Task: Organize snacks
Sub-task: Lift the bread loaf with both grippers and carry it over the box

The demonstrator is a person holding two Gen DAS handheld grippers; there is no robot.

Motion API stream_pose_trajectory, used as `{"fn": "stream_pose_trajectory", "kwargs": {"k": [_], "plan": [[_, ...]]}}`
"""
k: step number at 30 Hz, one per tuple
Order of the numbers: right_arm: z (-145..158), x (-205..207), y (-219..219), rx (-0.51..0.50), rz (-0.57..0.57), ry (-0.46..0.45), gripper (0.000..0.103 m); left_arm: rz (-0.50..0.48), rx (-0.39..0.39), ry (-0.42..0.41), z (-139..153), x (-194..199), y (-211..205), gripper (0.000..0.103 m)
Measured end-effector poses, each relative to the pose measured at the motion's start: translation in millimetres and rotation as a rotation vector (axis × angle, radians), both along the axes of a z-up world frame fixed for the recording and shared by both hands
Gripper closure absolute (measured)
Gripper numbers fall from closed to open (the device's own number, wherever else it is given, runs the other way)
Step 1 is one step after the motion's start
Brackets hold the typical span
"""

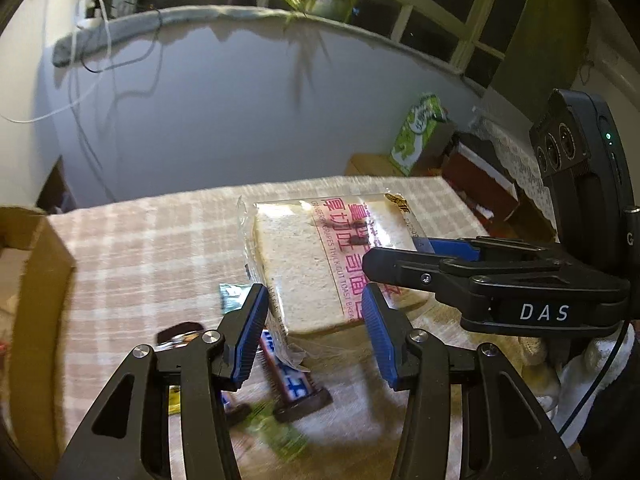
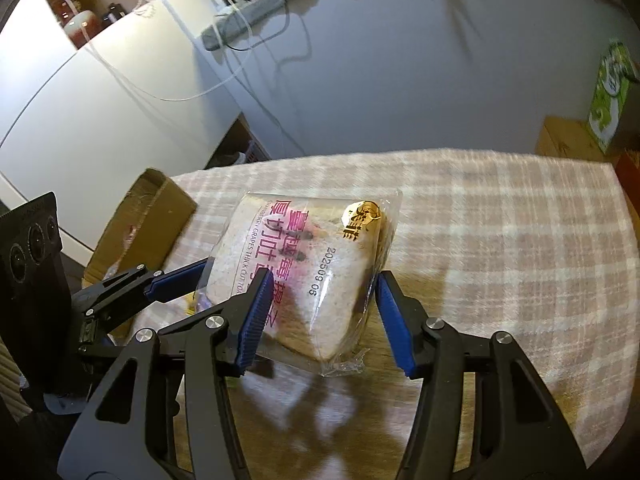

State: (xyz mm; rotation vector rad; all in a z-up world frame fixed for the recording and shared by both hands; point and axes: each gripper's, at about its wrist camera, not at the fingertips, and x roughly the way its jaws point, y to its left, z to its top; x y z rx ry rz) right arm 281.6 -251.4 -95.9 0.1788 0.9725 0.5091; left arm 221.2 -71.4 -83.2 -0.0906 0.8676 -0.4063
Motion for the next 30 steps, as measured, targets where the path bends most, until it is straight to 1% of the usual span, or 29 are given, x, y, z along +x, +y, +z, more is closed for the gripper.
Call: {"fn": "stream_pose_trajectory", "kwargs": {"k": [8, 13, 23, 30], "plan": [[28.0, -13.9, 44.6, -0.004, 0.068, -0.062, 0.047, 0.092, 0.009, -0.066, 21.8, -22.7, 39.3, 0.055], [39.4, -19.0, 77.0, -0.007, 0.114, -0.085, 0.047, 0.144, 0.018, -0.09, 27.8, -32.8, 57.4, 0.055], [50.9, -27.4, 136.6, -0.001, 0.196, -0.108, 0.047, 0.26, -0.004, -0.117, 36.5, -53.0, 110.6, 0.055], [56.3, -31.9, 175.3, -0.002, 0.247, -0.119, 0.047, 0.314, -0.015, -0.134, 41.5, -66.3, 140.6, 0.055]]}}
